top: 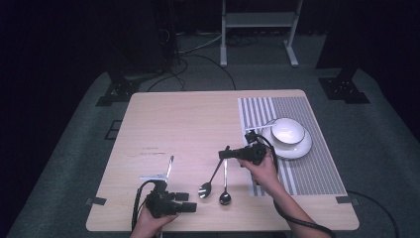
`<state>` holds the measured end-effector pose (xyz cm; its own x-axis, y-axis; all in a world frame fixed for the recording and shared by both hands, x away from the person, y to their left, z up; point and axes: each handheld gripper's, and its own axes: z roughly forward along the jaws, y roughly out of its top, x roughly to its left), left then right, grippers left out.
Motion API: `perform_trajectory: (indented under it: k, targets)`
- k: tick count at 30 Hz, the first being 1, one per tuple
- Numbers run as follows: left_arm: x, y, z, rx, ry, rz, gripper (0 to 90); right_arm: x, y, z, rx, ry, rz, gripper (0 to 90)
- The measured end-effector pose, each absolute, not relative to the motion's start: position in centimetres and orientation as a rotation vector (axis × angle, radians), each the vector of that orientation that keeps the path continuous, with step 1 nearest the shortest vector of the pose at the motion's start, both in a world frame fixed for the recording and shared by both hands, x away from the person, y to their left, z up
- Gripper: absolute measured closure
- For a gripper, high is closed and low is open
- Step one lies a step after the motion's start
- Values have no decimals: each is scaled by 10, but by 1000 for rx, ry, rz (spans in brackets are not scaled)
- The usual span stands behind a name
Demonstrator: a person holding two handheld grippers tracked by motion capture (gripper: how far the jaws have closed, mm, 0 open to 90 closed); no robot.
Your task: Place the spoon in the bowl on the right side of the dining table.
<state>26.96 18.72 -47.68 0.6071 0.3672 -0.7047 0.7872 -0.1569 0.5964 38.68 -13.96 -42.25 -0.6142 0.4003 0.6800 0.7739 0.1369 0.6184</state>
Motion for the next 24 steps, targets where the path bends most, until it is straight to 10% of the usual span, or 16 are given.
perform_trajectory:
  k: [24]
  targets:
    - [269, 183, -477, 1791, 930, -486, 50, 392, -189, -400, -1235, -2061, -1549, 890]
